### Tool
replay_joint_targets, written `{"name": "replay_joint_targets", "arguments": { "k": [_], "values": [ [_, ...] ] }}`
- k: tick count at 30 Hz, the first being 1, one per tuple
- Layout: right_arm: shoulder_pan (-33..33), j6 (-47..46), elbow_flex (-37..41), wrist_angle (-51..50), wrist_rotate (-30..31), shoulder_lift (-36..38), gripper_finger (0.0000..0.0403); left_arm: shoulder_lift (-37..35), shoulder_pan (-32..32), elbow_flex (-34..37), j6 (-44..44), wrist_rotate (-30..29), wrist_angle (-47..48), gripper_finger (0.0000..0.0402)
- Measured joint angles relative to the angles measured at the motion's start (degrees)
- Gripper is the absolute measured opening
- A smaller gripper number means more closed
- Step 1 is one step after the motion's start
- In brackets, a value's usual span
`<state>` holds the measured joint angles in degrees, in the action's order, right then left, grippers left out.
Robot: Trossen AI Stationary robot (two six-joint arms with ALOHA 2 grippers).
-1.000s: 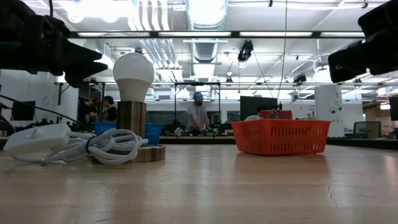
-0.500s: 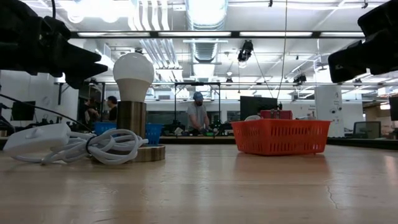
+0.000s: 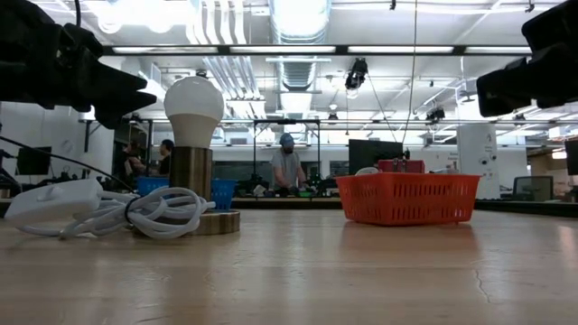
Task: Pick & Place Office items
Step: Return to Home Position
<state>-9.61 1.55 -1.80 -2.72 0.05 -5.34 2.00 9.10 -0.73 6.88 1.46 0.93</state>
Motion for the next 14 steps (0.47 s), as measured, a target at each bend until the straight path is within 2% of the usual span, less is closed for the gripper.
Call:
{"name": "replay_joint_targets", "arguments": {
  "k": [14],
  "values": [
    [0.0, -1.1, 0.0, 0.0, 0.0, 0.0, 0.0009, 0.0, 0.0, 0.0, 0.0, 0.0, 0.0, 0.0216]
  ]
}}
